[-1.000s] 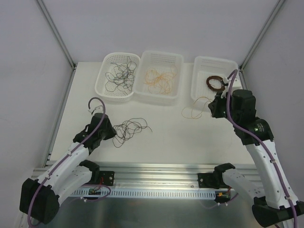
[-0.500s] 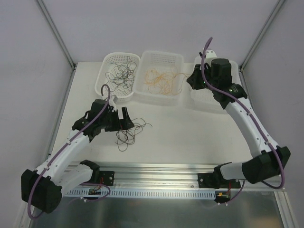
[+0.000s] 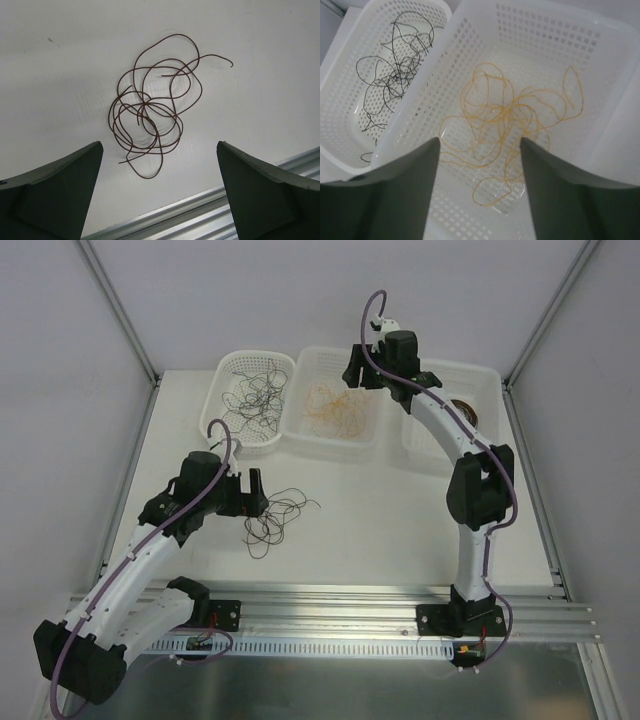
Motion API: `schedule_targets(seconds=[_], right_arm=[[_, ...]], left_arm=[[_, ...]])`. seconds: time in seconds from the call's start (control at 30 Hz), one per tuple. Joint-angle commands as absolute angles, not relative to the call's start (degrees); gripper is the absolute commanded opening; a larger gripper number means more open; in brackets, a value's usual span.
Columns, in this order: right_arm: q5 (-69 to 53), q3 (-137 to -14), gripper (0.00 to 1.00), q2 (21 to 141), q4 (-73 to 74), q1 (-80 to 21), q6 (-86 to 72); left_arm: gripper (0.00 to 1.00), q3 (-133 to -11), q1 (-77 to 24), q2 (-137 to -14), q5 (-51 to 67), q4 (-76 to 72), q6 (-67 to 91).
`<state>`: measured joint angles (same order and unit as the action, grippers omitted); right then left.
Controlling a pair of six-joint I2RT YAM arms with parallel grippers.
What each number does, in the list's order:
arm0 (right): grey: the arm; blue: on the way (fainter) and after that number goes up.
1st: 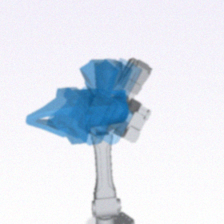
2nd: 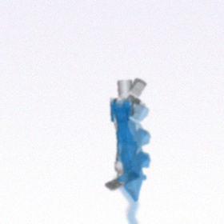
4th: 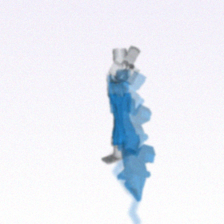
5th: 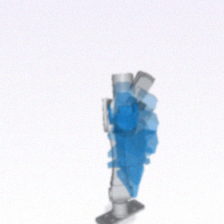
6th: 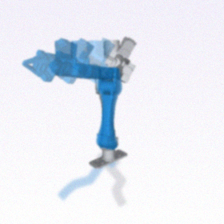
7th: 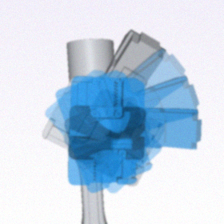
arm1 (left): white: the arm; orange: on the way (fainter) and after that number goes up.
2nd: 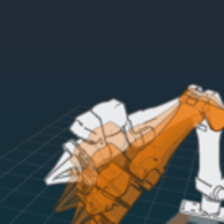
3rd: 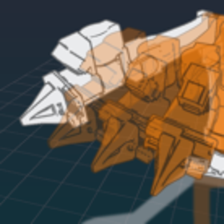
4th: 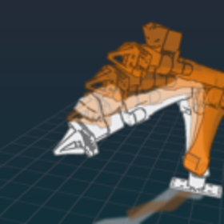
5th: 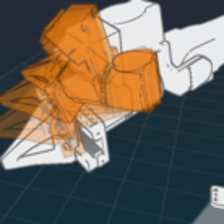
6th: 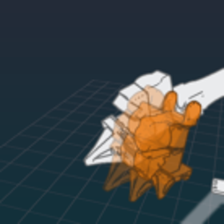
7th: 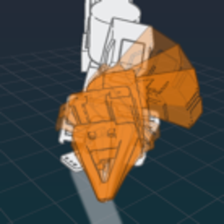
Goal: Untangle the cables
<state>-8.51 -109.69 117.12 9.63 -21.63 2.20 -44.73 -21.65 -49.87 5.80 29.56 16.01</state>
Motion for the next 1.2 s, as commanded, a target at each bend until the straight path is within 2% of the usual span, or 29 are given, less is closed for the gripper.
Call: schedule_targets(seconds=[0.0, 0.1, 0.23, 0.43, 0.73, 0.93, 1.17], right_arm=[[-10.81, -113.82, 0.76, 117.51, 7.73, -21.97, 1.58], [-14.14, -109.88, 0.83, 114.54, 8.18, -22.59, 2.37], [-14.94, -101.00, 0.84, 107.96, 9.05, -24.95, 6.76], [-13.36, -92.56, 0.84, 101.52, 18.80, -32.59, 12.03], [-7.21, -81.74, 0.73, 98.26, 20.57, -43.05, 11.69], [-4.93, -83.58, 0.62, 105.37, 17.50, -45.96, 14.68], [-3.25, -87.80, 0.53, 113.81, 14.68, -47.90, 15.64]], left_arm=[[0.99, -43.68, -21.10, -48.17, 2.11, 29.79, 13.98], [0.99, -43.59, -20.22, -47.99, 1.67, 29.71, 13.89], [0.99, -43.42, -18.90, -48.16, 2.20, 29.71, 14.24], [0.99, -42.89, -18.11, -47.46, 0.35, 29.88, 14.24], [0.99, -42.63, -18.02, -47.90, 0.26, 29.80, 14.41], [0.99, -42.36, -18.02, -47.64, -0.79, 29.88, 14.59], [0.99, -42.36, -17.93, -47.99, -1.32, 29.79, 14.59]])
